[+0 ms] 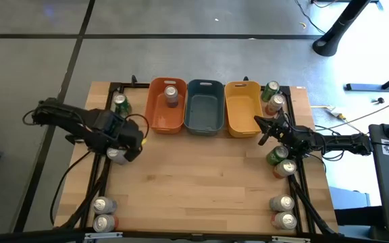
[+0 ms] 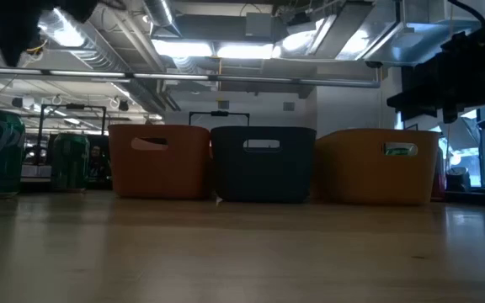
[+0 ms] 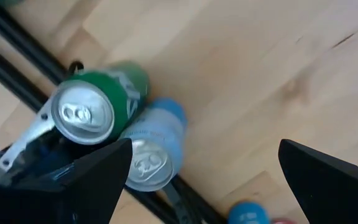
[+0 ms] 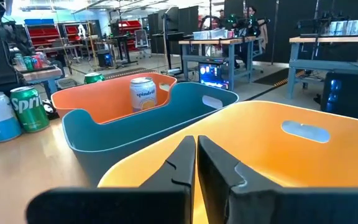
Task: Sort soda cans
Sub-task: Put the top left blue-white soda can into the orange bin
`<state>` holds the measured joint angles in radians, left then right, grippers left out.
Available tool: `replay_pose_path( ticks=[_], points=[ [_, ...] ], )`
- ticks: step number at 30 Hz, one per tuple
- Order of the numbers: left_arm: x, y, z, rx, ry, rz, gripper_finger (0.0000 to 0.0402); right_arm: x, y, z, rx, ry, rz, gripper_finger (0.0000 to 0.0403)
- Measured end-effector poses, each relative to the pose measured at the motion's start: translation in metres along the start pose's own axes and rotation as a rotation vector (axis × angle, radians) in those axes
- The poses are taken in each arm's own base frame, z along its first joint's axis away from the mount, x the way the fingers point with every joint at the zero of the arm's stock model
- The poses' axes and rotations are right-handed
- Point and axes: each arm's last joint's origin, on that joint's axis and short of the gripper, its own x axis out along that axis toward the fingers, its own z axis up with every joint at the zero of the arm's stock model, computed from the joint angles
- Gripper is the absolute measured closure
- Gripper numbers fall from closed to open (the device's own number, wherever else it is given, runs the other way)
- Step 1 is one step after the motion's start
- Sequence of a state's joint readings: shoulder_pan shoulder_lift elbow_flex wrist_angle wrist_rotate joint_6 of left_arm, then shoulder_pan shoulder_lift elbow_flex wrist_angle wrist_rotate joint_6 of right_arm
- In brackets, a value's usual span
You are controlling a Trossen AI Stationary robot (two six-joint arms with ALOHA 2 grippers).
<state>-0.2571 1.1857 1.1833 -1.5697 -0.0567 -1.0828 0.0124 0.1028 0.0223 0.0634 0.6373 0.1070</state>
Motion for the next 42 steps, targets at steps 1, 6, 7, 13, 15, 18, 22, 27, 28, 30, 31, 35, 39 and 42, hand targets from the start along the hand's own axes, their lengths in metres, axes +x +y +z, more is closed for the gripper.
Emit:
replay_pose_path(
  ticks=[1, 6, 7, 13, 15, 18, 22, 27, 28, 30, 31, 35, 39, 42],
  points=[
    [0.004, 0.000, -0.002, -0.003, 0.014, 0.011, 0.0009, 0.000, 0.000, 0.000, 0.000, 0.000, 0.000, 0.0384],
    [0.022, 0.006, -0.012, -0.014, 0.067, 0.056, 0.0009, 0.000, 0.000, 0.000, 0.000, 0.001, 0.000, 0.0384],
    [0.024, 0.007, -0.014, -0.017, 0.073, 0.059, 0.0009, 0.000, 0.000, 0.000, 0.000, 0.001, 0.000, 0.0384],
    [0.034, 0.014, -0.022, -0.027, 0.092, 0.077, 0.0009, 0.000, 0.000, 0.000, -0.001, 0.002, 0.000, 0.0384],
    [0.038, 0.016, -0.023, -0.026, 0.099, 0.095, 0.0009, 0.000, 0.000, 0.000, -0.001, 0.002, -0.007, 0.0384],
    [0.047, 0.018, -0.025, -0.030, 0.114, 0.130, 0.0009, 0.000, 0.000, 0.000, -0.001, 0.002, -0.009, 0.0384],
    [0.057, 0.021, -0.026, -0.035, 0.130, 0.169, 0.0009, 0.000, 0.000, 0.000, -0.001, 0.002, -0.009, 0.0384],
    [0.065, 0.021, -0.027, -0.023, 0.136, 0.180, 0.0009, 0.000, 0.000, 0.000, -0.001, 0.002, -0.010, 0.0384],
    [0.065, 0.021, -0.027, -0.020, 0.134, 0.174, 0.0009, 0.000, 0.000, 0.000, -0.001, 0.002, -0.010, 0.0384],
    [0.065, 0.021, -0.027, -0.020, 0.136, 0.179, 0.0009, 0.000, 0.000, 0.000, -0.001, 0.002, -0.010, 0.0384],
    [0.065, 0.021, -0.027, -0.019, 0.136, 0.178, 0.0009, 0.000, 0.000, 0.000, -0.001, 0.002, -0.010, 0.0384],
    [0.066, 0.018, -0.026, -0.012, 0.122, 0.144, 0.0009, 0.000, 0.000, 0.000, -0.002, 0.003, -0.011, 0.0384],
    [0.070, 0.015, -0.025, 0.004, 0.114, 0.125, 0.0009, 0.000, 0.000, 0.000, -0.002, 0.003, -0.010, 0.0384],
    [0.082, 0.018, -0.027, -0.001, 0.153, 0.171, 0.0009, 0.000, 0.000, 0.000, -0.002, 0.003, -0.010, 0.0384]
  ],
)
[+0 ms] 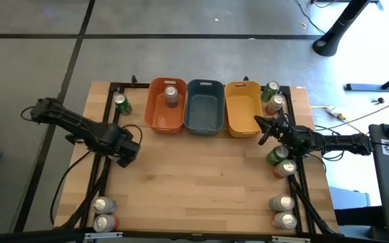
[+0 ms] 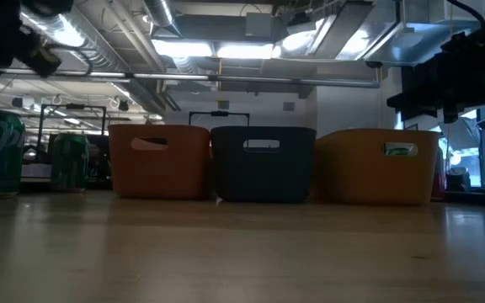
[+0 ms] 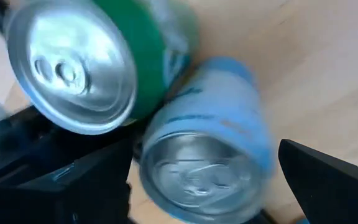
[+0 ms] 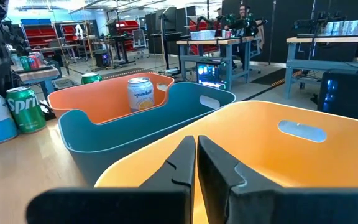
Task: Sort soda cans
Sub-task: Put the top left blue-white soda can into the orange bin
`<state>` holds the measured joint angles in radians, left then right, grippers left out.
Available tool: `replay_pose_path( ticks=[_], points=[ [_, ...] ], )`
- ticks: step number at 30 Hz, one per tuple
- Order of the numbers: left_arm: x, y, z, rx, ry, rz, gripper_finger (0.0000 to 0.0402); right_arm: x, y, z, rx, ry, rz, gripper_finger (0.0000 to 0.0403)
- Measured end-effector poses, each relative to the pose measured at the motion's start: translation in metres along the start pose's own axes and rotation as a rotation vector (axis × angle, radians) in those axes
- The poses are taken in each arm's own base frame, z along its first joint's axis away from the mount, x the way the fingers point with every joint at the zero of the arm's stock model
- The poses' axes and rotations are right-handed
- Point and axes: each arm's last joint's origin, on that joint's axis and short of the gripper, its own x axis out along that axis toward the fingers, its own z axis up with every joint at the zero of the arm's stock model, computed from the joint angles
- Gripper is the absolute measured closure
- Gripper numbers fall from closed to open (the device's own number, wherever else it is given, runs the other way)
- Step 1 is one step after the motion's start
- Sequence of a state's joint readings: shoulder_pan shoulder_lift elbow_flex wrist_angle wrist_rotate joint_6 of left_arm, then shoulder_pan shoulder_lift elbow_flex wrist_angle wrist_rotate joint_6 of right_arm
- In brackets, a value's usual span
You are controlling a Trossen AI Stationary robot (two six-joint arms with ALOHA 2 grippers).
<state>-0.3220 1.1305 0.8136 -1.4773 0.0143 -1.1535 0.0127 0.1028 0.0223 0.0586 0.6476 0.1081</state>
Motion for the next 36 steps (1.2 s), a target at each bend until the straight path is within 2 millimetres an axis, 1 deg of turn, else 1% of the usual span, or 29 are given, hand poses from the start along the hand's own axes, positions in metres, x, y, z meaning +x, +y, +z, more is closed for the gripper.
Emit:
replay_pose_path(
  ticks=[7, 17, 24, 27, 32, 36],
  points=[
    [0.002, -0.010, 0.002, 0.017, 0.000, -0.099, 0.0026, 0.000, 0.000, 0.000, 0.003, -0.001, -0.001, 0.0384],
    [0.003, -0.011, 0.002, 0.050, 0.006, -0.094, 0.0062, 0.000, 0.000, 0.000, 0.018, -0.001, -0.001, 0.0384],
    [0.003, -0.011, 0.003, 0.095, 0.004, -0.093, 0.0111, 0.000, 0.000, 0.000, 0.018, 0.000, 0.000, 0.0384],
    [0.002, -0.011, 0.003, 0.095, 0.004, -0.094, 0.0112, 0.000, 0.000, 0.000, 0.018, -0.001, 0.000, 0.0384],
    [-0.013, -0.014, 0.004, 0.093, -0.021, -0.152, 0.0112, 0.000, 0.000, 0.000, 0.018, 0.000, 0.000, 0.0384],
    [-0.031, -0.015, 0.009, 0.072, -0.062, -0.204, 0.0110, 0.000, 0.000, 0.000, 0.018, 0.000, 0.000, 0.0384]
  ],
)
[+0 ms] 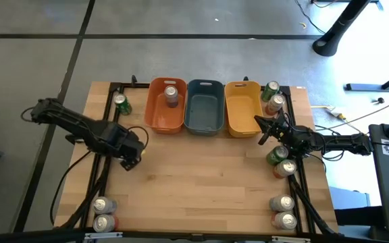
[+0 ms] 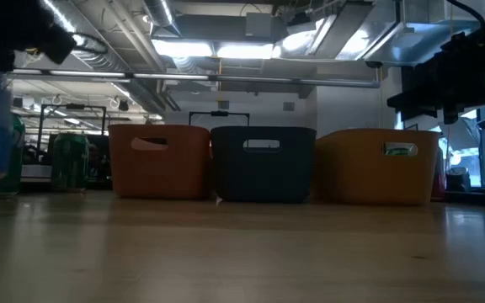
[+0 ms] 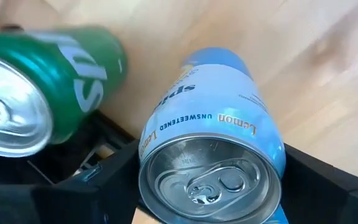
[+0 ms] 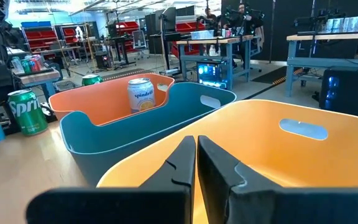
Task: Sort soda cans
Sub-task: Put the top left blue-white soda can into the orange bin
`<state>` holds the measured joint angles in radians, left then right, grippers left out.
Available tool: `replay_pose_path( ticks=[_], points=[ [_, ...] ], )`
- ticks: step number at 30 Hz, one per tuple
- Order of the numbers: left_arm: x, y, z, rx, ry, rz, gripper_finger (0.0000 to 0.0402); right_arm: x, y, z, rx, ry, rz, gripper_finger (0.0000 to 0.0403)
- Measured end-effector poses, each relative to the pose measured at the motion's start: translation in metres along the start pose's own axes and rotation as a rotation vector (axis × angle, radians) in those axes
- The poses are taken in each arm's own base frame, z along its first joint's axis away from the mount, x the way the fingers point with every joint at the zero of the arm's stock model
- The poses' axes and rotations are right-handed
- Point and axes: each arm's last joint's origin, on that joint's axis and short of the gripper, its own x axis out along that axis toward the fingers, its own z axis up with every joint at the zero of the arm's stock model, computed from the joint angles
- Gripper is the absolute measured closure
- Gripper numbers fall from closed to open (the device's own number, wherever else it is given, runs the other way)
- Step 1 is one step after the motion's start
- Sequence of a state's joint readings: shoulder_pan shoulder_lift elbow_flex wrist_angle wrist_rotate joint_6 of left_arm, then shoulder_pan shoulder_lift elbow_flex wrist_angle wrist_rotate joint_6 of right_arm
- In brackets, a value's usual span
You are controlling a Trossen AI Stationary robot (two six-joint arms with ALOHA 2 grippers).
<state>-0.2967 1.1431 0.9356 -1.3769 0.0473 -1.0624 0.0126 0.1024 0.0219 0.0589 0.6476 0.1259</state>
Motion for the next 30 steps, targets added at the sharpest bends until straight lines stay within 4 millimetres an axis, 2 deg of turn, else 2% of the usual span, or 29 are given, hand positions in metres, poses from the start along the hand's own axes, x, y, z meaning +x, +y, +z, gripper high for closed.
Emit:
replay_pose_path(
  ticks=[5, 12, 19, 24, 30],
  points=[
    [-0.026, 0.001, 0.011, 0.011, -0.094, -0.034, 0.0111, 0.000, 0.000, 0.000, 0.000, 0.000, 0.000, 0.0384],
    [-0.076, 0.011, 0.031, 0.026, -0.290, -0.071, 0.0111, 0.000, 0.000, 0.000, -0.001, 0.001, 0.000, 0.0384],
    [-0.113, 0.026, 0.060, 0.038, -0.467, -0.013, 0.0111, 0.000, 0.000, 0.000, 0.000, 0.001, 0.000, 0.0384],
    [-0.116, 0.035, 0.098, 0.071, -0.483, 0.081, 0.0111, 0.000, 0.000, 0.000, 0.000, 0.001, 0.000, 0.0384],
    [-0.089, 0.051, 0.151, 0.145, -0.346, 0.202, 0.0111, 0.000, 0.000, 0.000, 0.000, 0.001, 0.000, 0.0384]
  ],
)
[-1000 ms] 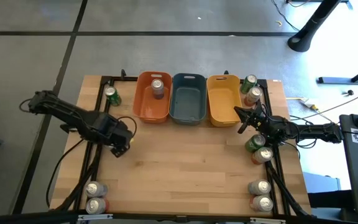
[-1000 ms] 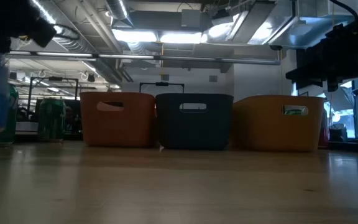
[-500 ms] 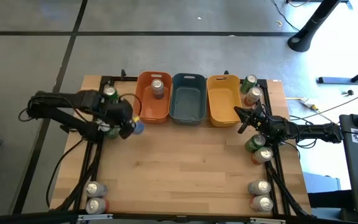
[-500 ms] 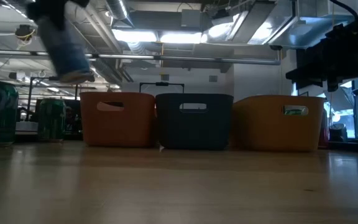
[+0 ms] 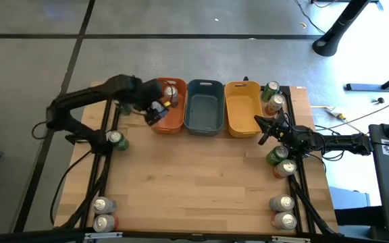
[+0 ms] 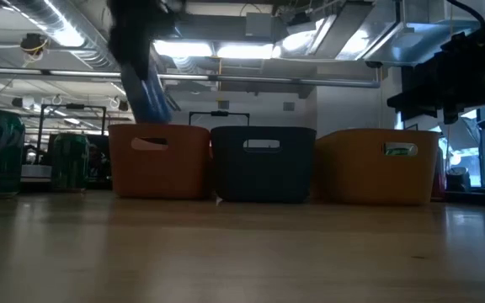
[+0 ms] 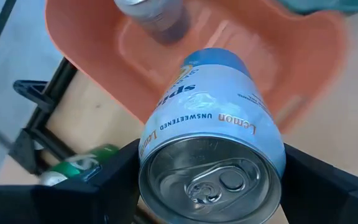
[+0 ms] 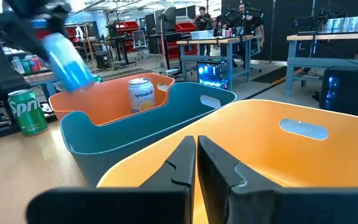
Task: Sort soda cans
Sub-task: Put the top left blue-white soda can into the orange bin
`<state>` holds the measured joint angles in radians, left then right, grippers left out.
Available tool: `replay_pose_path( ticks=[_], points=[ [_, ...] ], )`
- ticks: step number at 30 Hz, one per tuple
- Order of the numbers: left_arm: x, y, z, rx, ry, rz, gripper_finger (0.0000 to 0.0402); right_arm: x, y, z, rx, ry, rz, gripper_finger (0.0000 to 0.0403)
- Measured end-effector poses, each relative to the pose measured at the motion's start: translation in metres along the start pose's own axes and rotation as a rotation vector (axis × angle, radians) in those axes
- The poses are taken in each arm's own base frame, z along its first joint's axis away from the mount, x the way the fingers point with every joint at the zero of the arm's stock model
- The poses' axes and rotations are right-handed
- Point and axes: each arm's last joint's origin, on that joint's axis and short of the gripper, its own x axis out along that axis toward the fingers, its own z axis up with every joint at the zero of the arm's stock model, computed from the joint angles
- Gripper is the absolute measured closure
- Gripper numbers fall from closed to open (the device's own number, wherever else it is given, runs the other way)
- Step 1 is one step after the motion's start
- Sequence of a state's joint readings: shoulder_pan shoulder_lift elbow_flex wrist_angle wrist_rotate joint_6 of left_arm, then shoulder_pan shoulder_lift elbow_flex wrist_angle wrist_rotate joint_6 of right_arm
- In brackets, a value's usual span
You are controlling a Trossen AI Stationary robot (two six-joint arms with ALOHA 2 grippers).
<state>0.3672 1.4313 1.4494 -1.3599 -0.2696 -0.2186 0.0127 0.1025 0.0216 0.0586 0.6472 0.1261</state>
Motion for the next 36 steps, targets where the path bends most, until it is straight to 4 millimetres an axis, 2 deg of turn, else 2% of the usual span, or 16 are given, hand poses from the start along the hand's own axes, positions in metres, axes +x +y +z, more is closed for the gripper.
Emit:
replay_pose_path(
  ticks=[8, 16, 26, 36],
  points=[
    [0.060, 0.023, 0.037, 0.048, 0.096, 0.044, 0.0111, 0.000, 0.000, 0.000, 0.000, 0.000, 0.000, 0.0384],
    [0.105, 0.033, 0.050, 0.046, 0.225, 0.058, 0.0111, 0.000, 0.000, 0.000, 0.000, 0.000, 0.000, 0.0384],
    [0.136, 0.046, 0.058, 0.016, 0.264, 0.064, 0.0111, 0.000, 0.000, 0.000, 0.005, 0.001, 0.000, 0.0384],
    [0.145, 0.060, 0.066, -0.021, 0.193, 0.083, 0.0102, 0.000, 0.000, -0.001, 0.021, 0.004, 0.003, 0.0384]
  ],
)
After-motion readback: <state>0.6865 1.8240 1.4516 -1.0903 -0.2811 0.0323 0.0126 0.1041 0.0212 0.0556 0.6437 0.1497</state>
